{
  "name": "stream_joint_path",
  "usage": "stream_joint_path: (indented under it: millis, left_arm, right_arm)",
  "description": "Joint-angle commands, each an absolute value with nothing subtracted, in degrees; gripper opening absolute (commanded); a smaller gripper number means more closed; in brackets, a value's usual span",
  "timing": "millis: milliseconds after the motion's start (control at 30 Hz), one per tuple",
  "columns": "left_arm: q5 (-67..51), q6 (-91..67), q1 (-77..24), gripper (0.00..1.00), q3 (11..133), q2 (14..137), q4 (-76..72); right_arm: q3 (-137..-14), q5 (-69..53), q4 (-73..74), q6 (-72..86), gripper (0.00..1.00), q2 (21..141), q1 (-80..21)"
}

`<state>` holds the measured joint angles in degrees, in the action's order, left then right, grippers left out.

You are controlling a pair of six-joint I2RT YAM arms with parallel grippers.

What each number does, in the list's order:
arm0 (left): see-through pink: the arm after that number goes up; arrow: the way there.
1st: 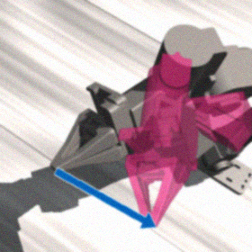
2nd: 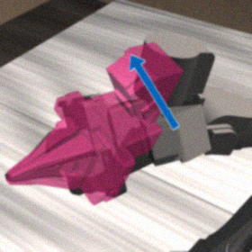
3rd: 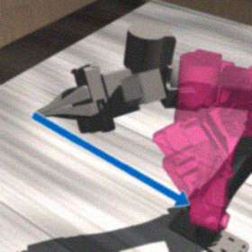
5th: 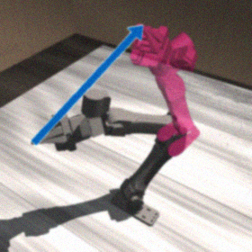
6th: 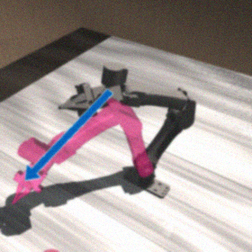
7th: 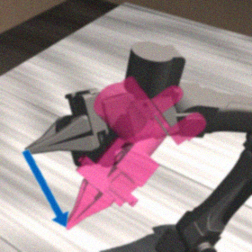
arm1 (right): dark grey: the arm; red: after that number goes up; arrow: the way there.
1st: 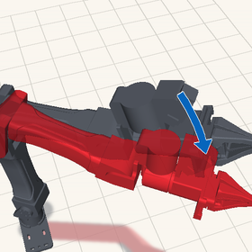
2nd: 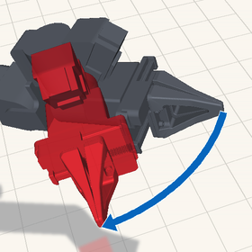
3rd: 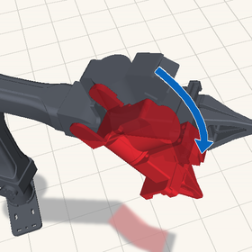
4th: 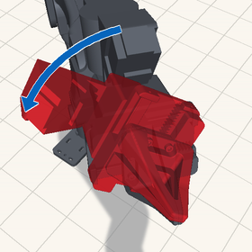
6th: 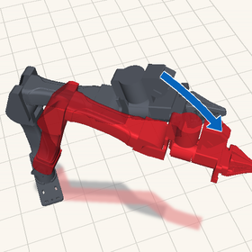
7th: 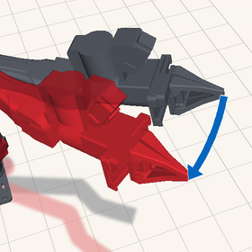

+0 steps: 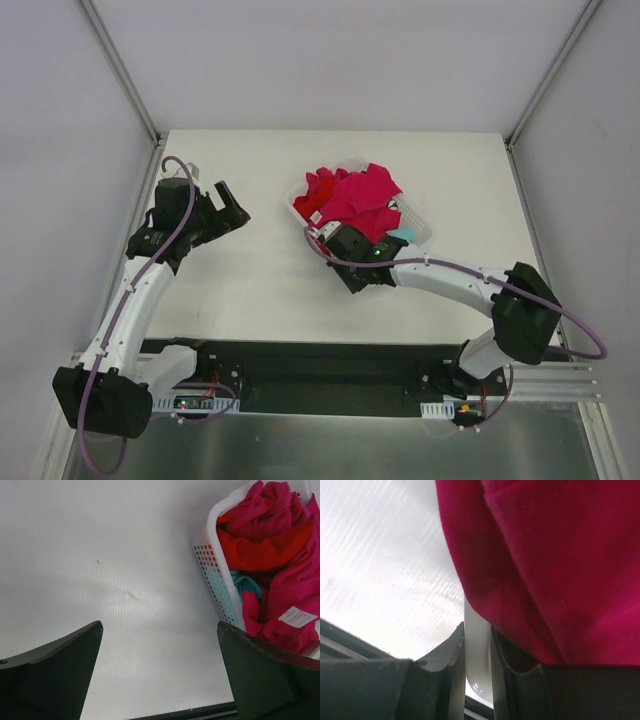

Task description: Fold and stack the t-shirts

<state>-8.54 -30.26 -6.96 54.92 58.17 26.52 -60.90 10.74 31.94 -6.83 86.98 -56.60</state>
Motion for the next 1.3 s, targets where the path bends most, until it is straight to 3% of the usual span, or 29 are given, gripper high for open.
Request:
stream_joint_path:
  millis: [0, 33, 67, 100, 167, 267, 300, 400, 433, 533, 767, 900, 1000, 1267]
  left_arm:
    - [-7.4, -28.7, -5.9, 0.99, 54.7, 56.6, 26.5]
    - [-7.3, -28.7, -5.8, 0.99, 54.6, 56.3, 26.5]
    - [-7.3, -28.6, -5.7, 0.99, 54.5, 56.3, 26.7]
    - [-7.3, -28.5, -5.6, 0.99, 54.5, 55.7, 26.9]
    - [-7.2, -28.5, -5.4, 0.99, 54.3, 55.4, 27.2]
    - [-7.2, -28.7, -5.3, 0.99, 53.9, 54.4, 27.3]
    - [-7.3, -29.1, -5.3, 0.99, 53.8, 54.1, 27.3]
    - [-7.5, -29.6, -5.3, 0.99, 53.1, 54.1, 27.3]
    - [-7.6, -29.6, -5.3, 0.99, 53.1, 54.2, 27.3]
    - [-8.5, -29.3, -5.3, 0.99, 53.2, 54.6, 27.4]
    - [-8.1, -28.9, -5.2, 0.99, 53.4, 54.4, 27.4]
    - [-7.6, -28.7, -5.2, 0.99, 53.9, 54.6, 27.5]
    - [-6.8, -28.7, -5.1, 0.99, 54.0, 54.4, 27.7]
    - [-3.6, -28.3, -5.0, 0.99, 54.9, 54.8, 28.7]
  right_arm:
    - [-62.4, 12.9, 37.3, 2.5, 0.15, 91.9, -54.4]
    - [-62.7, 12.9, 37.7, 2.5, 0.22, 91.3, -54.5]
    - [-63.0, 12.7, 38.1, 2.5, 0.40, 91.0, -54.4]
    - [-63.5, 12.7, 38.7, 2.8, 0.48, 90.4, -54.5]
    - [-64.8, 12.3, 40.3, 2.8, 0.61, 88.5, -54.4]
    - [-65.8, 13.9, 42.1, 2.7, 0.70, 86.6, -54.4]
    - [-65.7, 15.0, 41.8, 2.7, 0.69, 86.4, -54.4]
    - [-64.8, 17.1, 40.3, 2.1, 0.56, 88.2, -53.0]
    - [-64.7, 17.3, 39.9, 1.9, 0.34, 89.1, -51.6]
    - [-64.5, 19.7, 38.5, 1.9, 0.01, 92.4, -47.3]
    - [-69.9, 21.7, 36.5, -2.6, 0.01, 99.7, -30.1]
    - [-81.5, 21.8, 35.4, -12.6, 0.01, 105.4, -18.9]
    - [-88.6, 15.2, 36.7, -13.1, 0.01, 110.9, -9.5]
    - [-95.8, 9.8, 32.4, -27.0, 0.01, 116.2, -4.5]
